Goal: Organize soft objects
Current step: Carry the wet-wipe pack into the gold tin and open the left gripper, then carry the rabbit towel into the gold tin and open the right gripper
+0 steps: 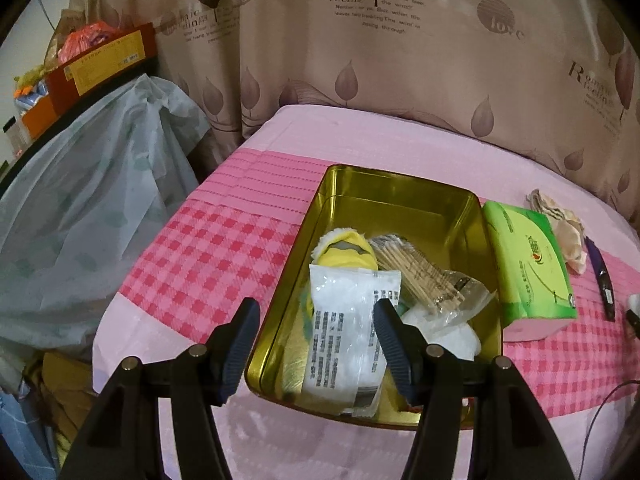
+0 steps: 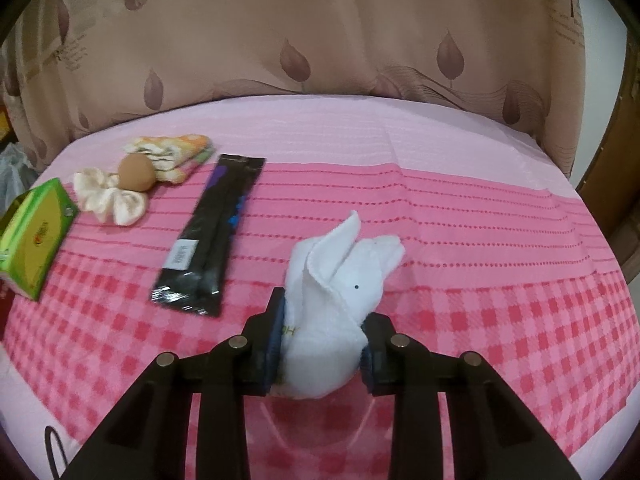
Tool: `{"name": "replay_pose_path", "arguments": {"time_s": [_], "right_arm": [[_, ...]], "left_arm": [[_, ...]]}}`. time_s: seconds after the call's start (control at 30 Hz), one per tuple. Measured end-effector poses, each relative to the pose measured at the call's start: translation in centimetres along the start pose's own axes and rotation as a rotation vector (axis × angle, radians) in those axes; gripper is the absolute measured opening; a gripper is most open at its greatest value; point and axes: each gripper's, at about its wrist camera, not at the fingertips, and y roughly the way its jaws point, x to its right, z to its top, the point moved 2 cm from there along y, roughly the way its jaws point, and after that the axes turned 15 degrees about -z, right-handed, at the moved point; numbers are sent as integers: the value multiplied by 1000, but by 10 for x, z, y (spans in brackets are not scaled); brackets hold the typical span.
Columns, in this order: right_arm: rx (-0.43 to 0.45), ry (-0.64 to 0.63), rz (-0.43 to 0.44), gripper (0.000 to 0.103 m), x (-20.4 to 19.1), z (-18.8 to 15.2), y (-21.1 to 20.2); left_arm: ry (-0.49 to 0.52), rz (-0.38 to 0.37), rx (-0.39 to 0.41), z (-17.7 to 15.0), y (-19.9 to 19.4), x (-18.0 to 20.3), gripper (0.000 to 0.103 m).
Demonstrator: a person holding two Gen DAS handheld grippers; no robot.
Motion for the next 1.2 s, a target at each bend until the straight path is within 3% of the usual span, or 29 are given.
{"name": "replay_pose_path", "arguments": {"time_s": [0.43, 0.87, 1.2], "right_arm": [[51, -119, 183, 29, -66, -18, -62], [112, -339, 431, 29, -196, -22, -128], [157, -488, 560, 29, -280, -22, -167]], "left_arm": [[-45, 23, 18, -8, -10, -9, 61], [-108, 43, 25, -8, -13, -27, 61], [-166, 64, 34, -8, -14, -40, 61]]}}
